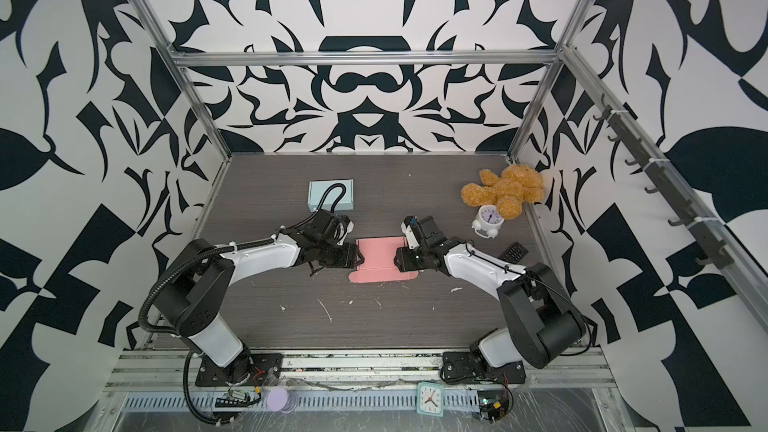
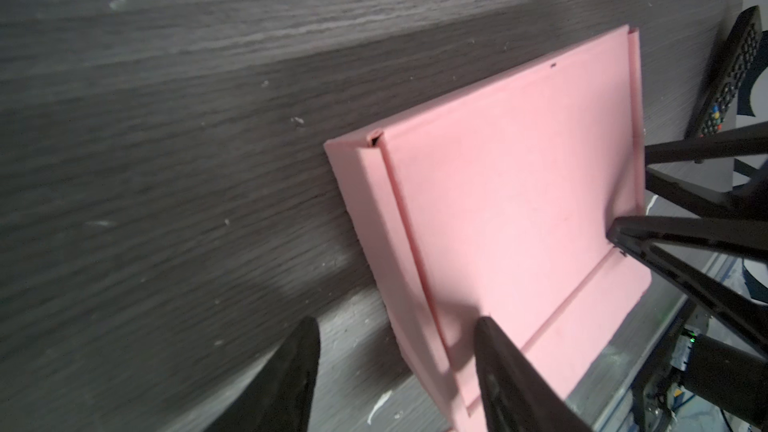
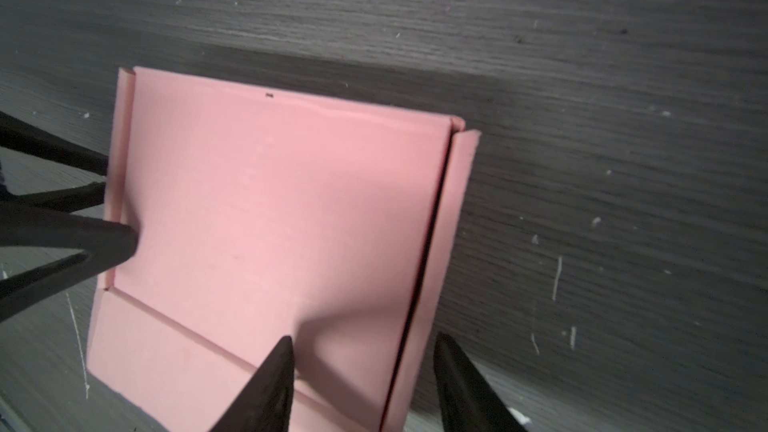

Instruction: Fold the paper box

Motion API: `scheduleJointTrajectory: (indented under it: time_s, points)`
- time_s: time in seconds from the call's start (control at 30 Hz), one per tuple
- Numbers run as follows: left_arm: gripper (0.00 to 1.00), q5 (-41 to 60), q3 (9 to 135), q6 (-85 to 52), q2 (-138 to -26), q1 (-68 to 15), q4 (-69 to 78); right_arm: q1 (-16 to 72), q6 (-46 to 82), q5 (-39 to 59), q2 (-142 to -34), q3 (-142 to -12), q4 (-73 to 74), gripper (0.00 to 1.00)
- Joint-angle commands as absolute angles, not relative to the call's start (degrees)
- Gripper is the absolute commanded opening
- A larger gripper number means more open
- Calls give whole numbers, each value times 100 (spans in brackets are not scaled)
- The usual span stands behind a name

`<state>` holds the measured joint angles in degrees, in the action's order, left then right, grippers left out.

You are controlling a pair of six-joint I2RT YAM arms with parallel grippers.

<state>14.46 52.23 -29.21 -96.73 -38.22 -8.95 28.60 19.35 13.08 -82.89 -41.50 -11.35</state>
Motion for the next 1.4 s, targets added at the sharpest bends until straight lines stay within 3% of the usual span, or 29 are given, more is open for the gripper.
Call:
scheduleJointTrajectory:
  time_s: [0.0, 0.17, 0.53, 0.93, 1.37]
  points:
    - [62, 1416, 5204, -2973, -9682, -3797, -920, 2852, 1942, 1257, -8170, -4129, -1170, 56]
    - [64, 1355, 5280, -2936, -9594, -3797, -1001, 2854, 1953, 1178, -7984, -4173, -1300, 57]
    - [72, 1017, 5243, -2823, -8960, -3848, -1556, 2856, 2058, 962, -7387, -4210, -1819, 70]
    - [70, 598, 4775, -3351, -7985, -4536, -1815, 2942, 2323, 1040, -6615, -3854, -2388, 73]
    - [66, 812, 4842, -3568, -8408, -4720, -1425, 3275, 2593, 1082, -6918, -3682, -2025, 73]
